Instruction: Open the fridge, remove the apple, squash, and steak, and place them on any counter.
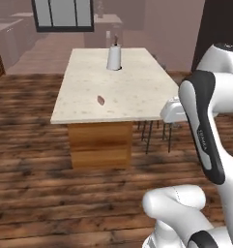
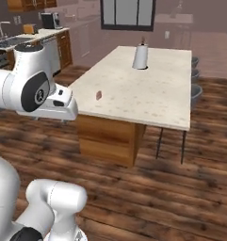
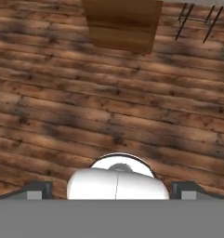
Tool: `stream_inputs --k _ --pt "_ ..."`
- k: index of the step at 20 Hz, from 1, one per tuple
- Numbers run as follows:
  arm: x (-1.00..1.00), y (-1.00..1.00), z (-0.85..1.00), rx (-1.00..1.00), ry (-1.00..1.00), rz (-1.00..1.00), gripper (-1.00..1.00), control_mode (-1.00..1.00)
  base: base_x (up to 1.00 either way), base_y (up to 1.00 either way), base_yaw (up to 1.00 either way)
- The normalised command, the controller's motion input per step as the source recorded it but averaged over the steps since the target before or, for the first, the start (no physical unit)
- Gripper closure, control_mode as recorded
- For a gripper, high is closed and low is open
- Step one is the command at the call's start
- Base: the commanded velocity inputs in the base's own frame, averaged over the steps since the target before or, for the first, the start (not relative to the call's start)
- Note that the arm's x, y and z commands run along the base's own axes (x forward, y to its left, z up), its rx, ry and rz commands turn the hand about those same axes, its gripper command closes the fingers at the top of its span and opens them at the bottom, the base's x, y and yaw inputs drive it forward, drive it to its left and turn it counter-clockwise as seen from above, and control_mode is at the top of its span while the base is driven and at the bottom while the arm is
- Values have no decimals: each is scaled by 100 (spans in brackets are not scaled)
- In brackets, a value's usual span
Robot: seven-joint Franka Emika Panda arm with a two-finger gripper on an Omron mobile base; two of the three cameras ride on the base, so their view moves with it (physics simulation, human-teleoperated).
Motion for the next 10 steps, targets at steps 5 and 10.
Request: stream_inputs --k 5,10 --pt "0 0 0 0 0 0 -100 100 -2 22 94" --pt "0 0 0 0 0 0 -100 100 -8 0 100"
